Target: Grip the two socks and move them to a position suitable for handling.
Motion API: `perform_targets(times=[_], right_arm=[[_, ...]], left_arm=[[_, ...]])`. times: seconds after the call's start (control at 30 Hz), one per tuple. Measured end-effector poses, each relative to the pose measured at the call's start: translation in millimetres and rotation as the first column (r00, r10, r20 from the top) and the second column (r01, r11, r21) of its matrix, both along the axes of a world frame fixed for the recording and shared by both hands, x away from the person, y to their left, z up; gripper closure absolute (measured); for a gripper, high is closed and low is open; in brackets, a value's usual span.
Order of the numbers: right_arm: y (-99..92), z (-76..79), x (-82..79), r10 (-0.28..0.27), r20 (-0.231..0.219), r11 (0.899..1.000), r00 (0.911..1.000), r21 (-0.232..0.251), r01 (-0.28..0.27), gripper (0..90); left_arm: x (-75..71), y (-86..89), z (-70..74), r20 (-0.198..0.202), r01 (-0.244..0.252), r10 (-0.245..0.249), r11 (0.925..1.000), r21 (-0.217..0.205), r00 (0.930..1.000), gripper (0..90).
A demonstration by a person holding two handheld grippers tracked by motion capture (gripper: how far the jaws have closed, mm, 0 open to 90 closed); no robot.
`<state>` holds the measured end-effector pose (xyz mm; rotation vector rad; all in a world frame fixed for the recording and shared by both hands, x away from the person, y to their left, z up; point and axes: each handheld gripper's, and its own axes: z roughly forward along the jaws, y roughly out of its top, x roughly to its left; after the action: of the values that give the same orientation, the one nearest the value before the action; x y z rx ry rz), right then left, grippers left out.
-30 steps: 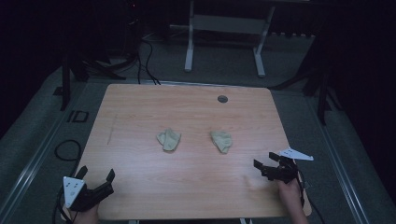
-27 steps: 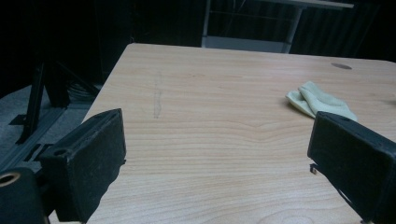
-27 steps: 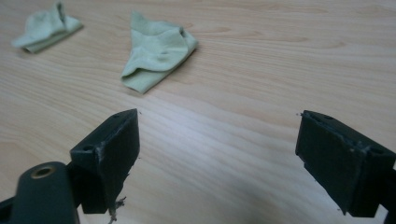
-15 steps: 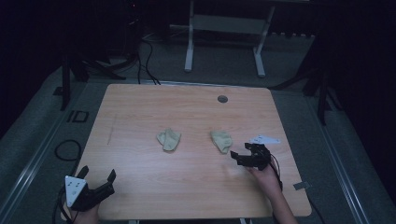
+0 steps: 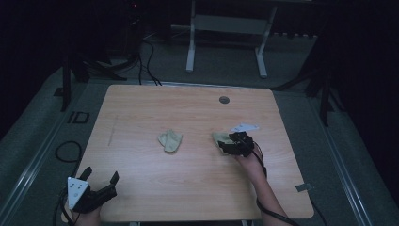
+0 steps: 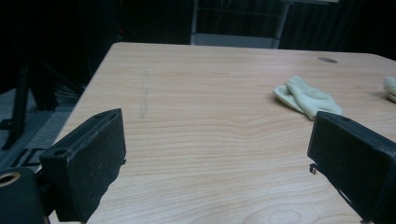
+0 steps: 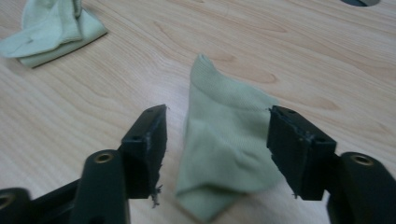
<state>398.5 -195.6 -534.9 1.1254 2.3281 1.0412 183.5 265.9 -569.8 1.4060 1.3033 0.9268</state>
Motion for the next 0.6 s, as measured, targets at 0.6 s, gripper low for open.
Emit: perform_targets(times=[0.6], right_arm=[[15.4, -20.7, 12.2, -0.053, -0.008, 0.991, 0.9986, -0.125, 0.052, 74.2]], left_arm=[[0.9, -4.6, -1.2, -0.015, 0.028, -0.027, 0.9995, 0.013, 0.9995, 4.5]])
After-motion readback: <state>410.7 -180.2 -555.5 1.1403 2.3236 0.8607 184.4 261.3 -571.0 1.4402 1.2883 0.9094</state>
